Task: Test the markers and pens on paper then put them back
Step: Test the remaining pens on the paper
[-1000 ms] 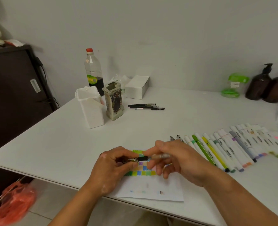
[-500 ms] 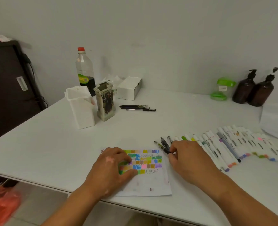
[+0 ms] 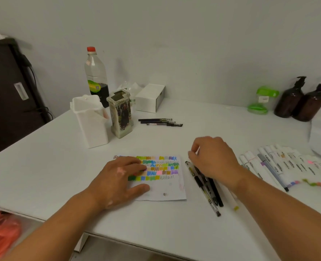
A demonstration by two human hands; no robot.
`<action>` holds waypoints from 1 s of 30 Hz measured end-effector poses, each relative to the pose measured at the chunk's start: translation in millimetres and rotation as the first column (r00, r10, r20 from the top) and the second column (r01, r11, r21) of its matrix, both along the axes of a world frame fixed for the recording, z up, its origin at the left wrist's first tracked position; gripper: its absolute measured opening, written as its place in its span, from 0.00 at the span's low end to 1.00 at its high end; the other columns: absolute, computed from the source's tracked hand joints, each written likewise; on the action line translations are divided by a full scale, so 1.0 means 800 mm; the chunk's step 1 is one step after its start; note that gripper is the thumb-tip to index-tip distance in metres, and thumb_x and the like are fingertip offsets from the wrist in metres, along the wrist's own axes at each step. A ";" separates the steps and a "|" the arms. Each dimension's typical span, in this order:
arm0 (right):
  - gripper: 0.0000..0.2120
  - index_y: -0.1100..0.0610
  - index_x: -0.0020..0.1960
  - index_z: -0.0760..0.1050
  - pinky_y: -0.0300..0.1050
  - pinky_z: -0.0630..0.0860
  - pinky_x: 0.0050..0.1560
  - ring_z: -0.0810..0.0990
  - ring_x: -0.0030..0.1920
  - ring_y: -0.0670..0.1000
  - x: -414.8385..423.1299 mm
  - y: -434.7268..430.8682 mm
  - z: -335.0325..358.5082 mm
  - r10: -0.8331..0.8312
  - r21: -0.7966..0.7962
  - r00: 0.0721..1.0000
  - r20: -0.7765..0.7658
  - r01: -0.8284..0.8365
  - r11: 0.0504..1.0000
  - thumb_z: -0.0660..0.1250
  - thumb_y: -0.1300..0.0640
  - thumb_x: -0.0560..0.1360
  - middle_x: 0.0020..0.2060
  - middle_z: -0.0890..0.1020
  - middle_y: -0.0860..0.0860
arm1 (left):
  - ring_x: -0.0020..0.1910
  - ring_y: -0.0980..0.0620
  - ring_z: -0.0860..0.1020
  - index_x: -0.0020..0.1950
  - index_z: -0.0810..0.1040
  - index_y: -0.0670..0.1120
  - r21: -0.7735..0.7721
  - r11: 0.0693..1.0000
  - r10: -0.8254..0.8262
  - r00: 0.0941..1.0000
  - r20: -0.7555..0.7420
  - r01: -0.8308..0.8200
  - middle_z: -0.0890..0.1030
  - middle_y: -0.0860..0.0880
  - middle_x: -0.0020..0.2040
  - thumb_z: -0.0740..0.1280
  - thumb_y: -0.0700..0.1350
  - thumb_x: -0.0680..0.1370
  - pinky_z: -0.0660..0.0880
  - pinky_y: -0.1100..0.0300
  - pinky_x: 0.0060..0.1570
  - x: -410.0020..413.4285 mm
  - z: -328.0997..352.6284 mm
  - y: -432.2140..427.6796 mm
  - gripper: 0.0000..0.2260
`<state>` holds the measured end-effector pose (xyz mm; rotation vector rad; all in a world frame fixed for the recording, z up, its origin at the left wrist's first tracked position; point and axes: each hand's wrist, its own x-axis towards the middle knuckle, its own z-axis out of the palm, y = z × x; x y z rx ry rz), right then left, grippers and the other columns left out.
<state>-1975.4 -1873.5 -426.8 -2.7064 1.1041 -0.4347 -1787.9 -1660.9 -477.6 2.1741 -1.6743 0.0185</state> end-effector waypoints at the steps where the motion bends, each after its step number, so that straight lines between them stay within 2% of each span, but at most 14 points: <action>1: 0.07 0.49 0.49 0.82 0.41 0.73 0.38 0.81 0.42 0.50 0.014 -0.015 0.000 0.018 0.007 1.000 0.021 -0.018 1.000 0.65 0.51 0.79 0.43 0.84 0.48 | 0.65 0.57 0.72 0.68 0.78 0.55 -0.012 1.000 0.001 1.000 -0.009 -0.001 0.75 0.56 0.68 0.62 0.71 0.73 0.69 0.58 0.67 0.002 -0.002 -0.002 0.30; 3: 0.11 0.54 0.59 0.81 0.44 0.77 0.50 0.82 0.52 0.54 0.044 -0.046 -0.003 0.059 0.029 0.998 0.025 -0.060 0.998 0.63 0.55 0.81 0.52 0.84 0.52 | 0.65 0.58 0.73 0.67 0.78 0.57 -0.032 0.999 0.004 1.000 -0.019 -0.004 0.75 0.58 0.67 0.60 0.73 0.72 0.69 0.57 0.67 0.006 -0.006 -0.005 0.31; 5: 0.16 0.57 0.67 0.77 0.45 0.74 0.59 0.79 0.60 0.55 0.073 -0.075 -0.007 0.094 0.049 0.995 -0.032 -0.092 0.995 0.61 0.57 0.82 0.61 0.82 0.54 | 0.65 0.61 0.71 0.68 0.77 0.60 -0.038 0.999 0.012 1.000 -0.021 -0.013 0.73 0.61 0.67 0.59 0.75 0.72 0.68 0.58 0.68 0.009 -0.012 -0.006 0.31; 8: 0.17 0.61 0.69 0.74 0.49 0.72 0.64 0.76 0.64 0.58 0.112 -0.111 -0.014 0.126 0.064 0.982 -0.139 -0.118 0.991 0.59 0.57 0.83 0.65 0.78 0.58 | 0.65 0.63 0.70 0.67 0.76 0.62 -0.057 0.998 0.023 0.999 -0.030 -0.024 0.72 0.64 0.67 0.59 0.76 0.71 0.66 0.60 0.68 0.013 -0.018 -0.005 0.31; 12: 0.19 0.63 0.72 0.70 0.53 0.69 0.69 0.73 0.69 0.61 0.148 -0.138 -0.025 0.117 0.059 0.976 -0.185 -0.107 0.992 0.58 0.57 0.84 0.69 0.74 0.61 | 0.65 0.62 0.70 0.66 0.77 0.61 -0.068 0.997 0.022 0.999 -0.042 -0.025 0.73 0.64 0.65 0.60 0.75 0.70 0.67 0.59 0.67 0.014 -0.019 -0.007 0.30; 14: 0.17 0.62 0.69 0.74 0.53 0.71 0.66 0.75 0.65 0.61 0.156 -0.143 -0.033 0.118 0.028 0.977 -0.178 -0.115 0.993 0.58 0.56 0.84 0.66 0.77 0.60 | 0.64 0.62 0.70 0.66 0.77 0.61 -0.068 0.997 0.020 0.999 -0.039 -0.023 0.73 0.64 0.65 0.61 0.75 0.71 0.66 0.60 0.66 0.013 -0.019 -0.007 0.30; 16: 0.13 0.59 0.60 0.78 0.52 0.76 0.58 0.78 0.56 0.59 0.158 -0.146 -0.039 0.095 -0.011 0.985 -0.145 -0.097 0.995 0.60 0.55 0.82 0.57 0.81 0.57 | 0.64 0.63 0.70 0.66 0.76 0.61 -0.062 0.998 0.025 0.999 -0.037 -0.027 0.73 0.64 0.65 0.60 0.75 0.71 0.66 0.61 0.66 0.013 -0.019 -0.007 0.30; 20: 0.10 0.55 0.52 0.78 0.51 0.80 0.48 0.80 0.47 0.56 0.153 -0.144 -0.039 0.058 -0.051 0.992 -0.116 -0.064 0.997 0.64 0.50 0.79 0.47 0.81 0.53 | 0.65 0.62 0.69 0.67 0.76 0.61 -0.041 0.999 0.028 0.999 -0.036 -0.029 0.72 0.64 0.66 0.60 0.75 0.71 0.66 0.59 0.67 0.012 -0.018 -0.007 0.30; 22: 0.10 0.55 0.52 0.79 0.51 0.80 0.48 0.80 0.47 0.56 0.148 -0.143 -0.037 0.085 -0.051 0.988 -0.126 -0.092 0.995 0.66 0.49 0.79 0.47 0.82 0.54 | 0.65 0.61 0.69 0.67 0.76 0.61 -0.036 0.999 0.028 0.999 -0.037 -0.029 0.72 0.63 0.66 0.60 0.75 0.71 0.66 0.59 0.67 0.011 -0.016 -0.007 0.31; 24: 0.11 0.53 0.59 0.79 0.50 0.78 0.55 0.80 0.53 0.57 0.139 -0.140 -0.033 0.149 -0.001 0.980 -0.135 -0.151 0.989 0.66 0.51 0.80 0.53 0.82 0.55 | 0.65 0.61 0.70 0.67 0.76 0.60 -0.035 0.999 0.024 0.999 -0.041 -0.026 0.73 0.62 0.66 0.60 0.75 0.71 0.67 0.58 0.67 0.010 -0.013 -0.007 0.30; 26: 0.15 0.53 0.67 0.76 0.50 0.76 0.61 0.78 0.59 0.57 0.127 -0.132 -0.025 0.206 0.031 0.956 -0.208 -0.204 0.978 0.64 0.53 0.81 0.60 0.81 0.54 | 0.65 0.61 0.70 0.67 0.76 0.60 -0.026 0.999 0.025 0.999 -0.042 -0.026 0.74 0.62 0.66 0.61 0.74 0.71 0.67 0.57 0.67 0.008 -0.010 -0.007 0.30; 28: 0.14 0.55 0.64 0.79 0.50 0.77 0.57 0.79 0.55 0.56 0.113 -0.119 -0.016 0.221 0.038 0.935 -0.277 -0.219 0.975 0.61 0.55 0.82 0.58 0.82 0.53 | 0.65 0.60 0.71 0.67 0.77 0.60 -0.017 0.999 0.026 0.999 -0.043 -0.027 0.74 0.62 0.66 0.60 0.74 0.71 0.67 0.58 0.67 0.007 -0.008 -0.006 0.30; 30: 0.11 0.56 0.58 0.81 0.48 0.77 0.45 0.80 0.46 0.53 0.096 -0.103 -0.003 0.215 0.061 0.948 -0.235 -0.206 0.977 0.62 0.54 0.81 0.51 0.83 0.53 | 0.65 0.60 0.70 0.67 0.76 0.59 -0.004 1.000 0.027 0.999 -0.042 -0.027 0.73 0.62 0.66 0.61 0.74 0.71 0.67 0.58 0.67 0.005 -0.006 -0.004 0.30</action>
